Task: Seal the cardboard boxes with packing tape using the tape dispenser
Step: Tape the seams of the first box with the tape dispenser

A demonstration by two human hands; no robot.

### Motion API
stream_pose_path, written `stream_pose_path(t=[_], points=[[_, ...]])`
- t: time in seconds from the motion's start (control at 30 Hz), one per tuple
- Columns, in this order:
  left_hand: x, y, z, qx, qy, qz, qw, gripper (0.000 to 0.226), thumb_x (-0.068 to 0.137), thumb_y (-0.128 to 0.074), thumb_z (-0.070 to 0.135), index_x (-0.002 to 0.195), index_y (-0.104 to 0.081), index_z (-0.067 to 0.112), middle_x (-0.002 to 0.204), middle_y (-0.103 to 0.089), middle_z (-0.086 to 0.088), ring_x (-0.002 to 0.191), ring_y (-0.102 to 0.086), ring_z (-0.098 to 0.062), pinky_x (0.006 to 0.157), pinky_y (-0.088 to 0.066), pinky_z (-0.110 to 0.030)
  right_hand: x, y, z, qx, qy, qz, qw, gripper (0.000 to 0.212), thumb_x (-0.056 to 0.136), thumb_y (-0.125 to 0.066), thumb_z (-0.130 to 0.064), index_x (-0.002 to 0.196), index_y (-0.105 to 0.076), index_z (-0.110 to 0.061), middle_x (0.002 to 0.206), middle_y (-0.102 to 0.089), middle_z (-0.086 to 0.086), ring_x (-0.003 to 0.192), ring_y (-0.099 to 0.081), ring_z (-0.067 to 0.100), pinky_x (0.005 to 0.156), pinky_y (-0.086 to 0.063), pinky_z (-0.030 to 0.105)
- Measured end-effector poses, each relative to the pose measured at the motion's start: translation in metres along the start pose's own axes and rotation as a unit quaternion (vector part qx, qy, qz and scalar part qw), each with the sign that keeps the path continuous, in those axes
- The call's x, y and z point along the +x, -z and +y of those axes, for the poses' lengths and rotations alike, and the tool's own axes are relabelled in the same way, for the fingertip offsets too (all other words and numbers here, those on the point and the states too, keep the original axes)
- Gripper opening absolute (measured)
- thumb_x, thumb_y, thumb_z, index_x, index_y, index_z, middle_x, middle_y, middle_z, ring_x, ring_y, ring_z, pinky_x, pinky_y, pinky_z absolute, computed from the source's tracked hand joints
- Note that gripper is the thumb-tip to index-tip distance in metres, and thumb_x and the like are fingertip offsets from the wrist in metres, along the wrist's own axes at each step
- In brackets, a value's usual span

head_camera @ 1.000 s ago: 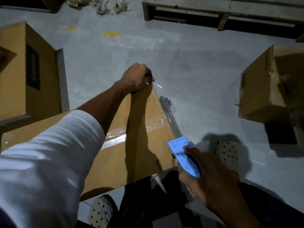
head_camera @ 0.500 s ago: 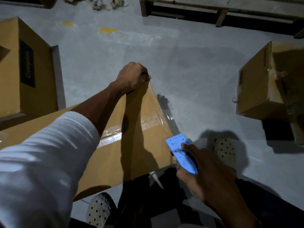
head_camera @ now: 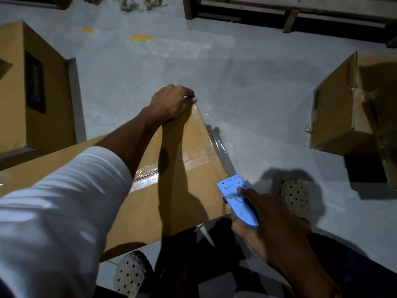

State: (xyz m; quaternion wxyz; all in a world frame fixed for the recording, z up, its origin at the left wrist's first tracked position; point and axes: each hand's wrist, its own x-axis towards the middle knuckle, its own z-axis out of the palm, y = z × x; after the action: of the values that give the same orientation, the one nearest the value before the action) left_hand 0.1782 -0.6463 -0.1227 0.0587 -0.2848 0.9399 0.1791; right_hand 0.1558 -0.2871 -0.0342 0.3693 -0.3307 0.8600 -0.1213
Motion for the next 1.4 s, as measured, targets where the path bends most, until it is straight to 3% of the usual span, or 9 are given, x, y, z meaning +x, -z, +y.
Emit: stream_pose_path(t=[0.2,0.3,0.4,0.6,0.67,0.73,1.0,1.3,1.4], points=[[0.008,-0.001,0.004,-0.018,0.127,-0.074,0.989,0.044,0.102,-0.046,0.048,0.121,-0.069,0.015,0.124,-0.065,-0.016,0.106,-0.060,-0.035,0.086,-0.047,-0.041,-0.002,0.001,-0.001,-0.034,0.018,0.008,0.999,0.054,0.085,-0.057,-0.055,0.133,-0.031,-0.055,0.115,-0.048,-0.016,0.109,-0.050,0.005,0.075,-0.026,0.021],[0.004,-0.001,0.007,0.007,0.208,0.000,0.978,0.031,0.099,-0.057,0.037,0.120,-0.071,0.018,0.123,-0.066,-0.012,0.110,-0.061,-0.035,0.083,-0.046,-0.038,-0.003,0.001,-0.001,-0.044,0.027,0.007,0.999,0.057,0.086,-0.057,-0.054,0.136,-0.031,-0.053,0.116,-0.048,-0.014,0.112,-0.051,0.005,0.075,-0.025,0.019],[-0.007,-0.010,0.023,-0.061,0.148,0.105,0.982,0.031,0.100,-0.054,0.038,0.112,-0.072,0.016,0.114,-0.071,-0.010,0.105,-0.064,-0.032,0.078,-0.044,-0.033,-0.003,0.001,-0.001,-0.035,0.037,0.014,0.999,0.057,0.086,-0.058,-0.054,0.137,-0.033,-0.052,0.112,-0.047,-0.013,0.111,-0.052,0.007,0.076,-0.029,0.021],[-0.023,-0.037,0.039,-0.039,0.103,0.032,0.993,0.054,0.104,-0.031,0.054,0.104,-0.061,0.009,0.102,-0.061,-0.010,0.105,-0.059,-0.032,0.096,-0.037,-0.045,-0.003,-0.007,0.003,-0.024,0.045,0.021,0.999,0.058,0.083,-0.058,-0.055,0.137,-0.037,-0.047,0.107,-0.045,-0.012,0.109,-0.054,0.013,0.081,-0.035,0.027],[-0.027,-0.041,0.040,0.026,0.123,0.019,0.992,0.068,0.103,-0.021,0.059,0.131,-0.051,0.005,0.131,-0.056,-0.019,0.134,-0.042,-0.039,0.115,-0.025,-0.051,-0.002,-0.010,0.005,-0.008,0.050,0.032,0.998,0.056,0.081,-0.060,-0.052,0.134,-0.042,-0.045,0.101,-0.044,-0.012,0.103,-0.056,0.014,0.079,-0.037,0.027],[-0.043,-0.050,0.045,0.056,0.108,0.032,0.992,0.078,0.102,-0.013,0.061,0.157,-0.019,0.005,0.163,-0.019,-0.022,0.153,-0.008,-0.038,0.124,-0.006,-0.051,0.000,-0.011,0.006,-0.007,0.043,0.029,0.999,0.054,0.083,-0.061,-0.050,0.133,-0.042,-0.046,0.102,-0.044,-0.012,0.097,-0.053,0.013,0.078,-0.035,0.025],[-0.128,-0.090,0.089,0.061,0.029,0.020,0.998,0.081,0.100,-0.008,0.063,0.160,0.002,0.009,0.166,0.011,-0.015,0.154,0.012,-0.028,0.125,0.001,-0.047,0.008,-0.012,0.009,-0.036,0.062,0.017,0.997,0.062,0.075,-0.057,-0.061,0.131,-0.042,-0.036,0.099,-0.054,0.004,0.092,-0.063,0.032,0.082,-0.053,0.041],[-0.151,-0.100,0.107,0.068,0.068,0.009,0.995,0.078,0.100,-0.008,0.062,0.160,0.006,0.015,0.167,0.015,-0.005,0.154,0.016,-0.023,0.124,0.002,-0.050,0.010,-0.016,0.008,-0.086,0.110,0.110,0.984,0.063,0.070,-0.040,-0.060,0.117,-0.063,-0.026,0.083,-0.059,0.011,0.077,-0.062,0.037,0.064,-0.046,0.034],[-0.151,-0.098,0.110,0.054,0.079,-0.003,0.995,0.078,0.099,-0.007,0.062,0.159,0.011,0.017,0.166,0.023,-0.003,0.152,0.021,-0.022,0.123,0.007,-0.051,0.001,-0.014,0.010,-0.082,0.091,0.066,0.990,0.053,0.079,-0.056,-0.051,0.126,-0.056,-0.028,0.096,-0.059,0.010,0.085,-0.061,0.033,0.070,-0.046,0.032]])
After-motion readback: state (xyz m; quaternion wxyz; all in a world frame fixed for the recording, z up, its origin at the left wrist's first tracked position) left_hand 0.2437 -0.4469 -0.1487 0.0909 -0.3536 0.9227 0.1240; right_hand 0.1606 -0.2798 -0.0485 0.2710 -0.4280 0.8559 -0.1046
